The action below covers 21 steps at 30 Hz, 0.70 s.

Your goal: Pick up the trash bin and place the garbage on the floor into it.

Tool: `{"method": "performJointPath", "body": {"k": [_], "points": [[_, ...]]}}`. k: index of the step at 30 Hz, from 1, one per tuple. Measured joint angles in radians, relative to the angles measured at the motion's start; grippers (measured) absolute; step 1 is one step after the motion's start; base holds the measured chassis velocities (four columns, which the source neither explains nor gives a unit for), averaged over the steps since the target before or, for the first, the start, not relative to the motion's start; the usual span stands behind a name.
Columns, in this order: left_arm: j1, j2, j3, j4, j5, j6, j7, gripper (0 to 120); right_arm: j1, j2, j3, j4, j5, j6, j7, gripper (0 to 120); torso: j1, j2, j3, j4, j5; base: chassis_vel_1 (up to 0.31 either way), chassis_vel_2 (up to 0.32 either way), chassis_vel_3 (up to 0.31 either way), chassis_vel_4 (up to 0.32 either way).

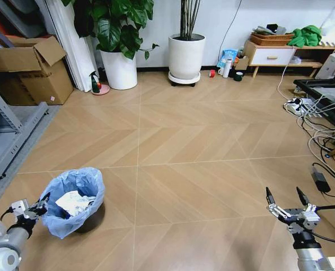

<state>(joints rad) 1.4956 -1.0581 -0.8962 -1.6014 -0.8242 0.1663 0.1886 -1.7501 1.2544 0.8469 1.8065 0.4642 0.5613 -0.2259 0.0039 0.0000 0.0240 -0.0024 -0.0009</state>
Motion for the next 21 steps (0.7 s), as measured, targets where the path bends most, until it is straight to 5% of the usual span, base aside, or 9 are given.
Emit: {"method": "performJointPath", "body": {"k": [15, 21], "points": [[-0.017, -0.023, 0.014, 0.030, 0.038, -0.025, 0.010, 0, 0.009, 0.001, 0.000, -0.006, 0.000, 0.003, -0.004, 100, 0.000, 0.000, 0.000, 0.0001, 0.0005, 0.000, 0.000, 0.000, 0.000], [-0.020, -0.030, 0.017, 0.030, 0.041, -0.028, 0.011, 16, 0.013, 0.001, -0.001, -0.016, 0.002, 0.005, -0.006, 100, 0.000, 0.000, 0.000, 0.0001, 0.0000, 0.000, 0.000, 0.000, 0.000]]}}
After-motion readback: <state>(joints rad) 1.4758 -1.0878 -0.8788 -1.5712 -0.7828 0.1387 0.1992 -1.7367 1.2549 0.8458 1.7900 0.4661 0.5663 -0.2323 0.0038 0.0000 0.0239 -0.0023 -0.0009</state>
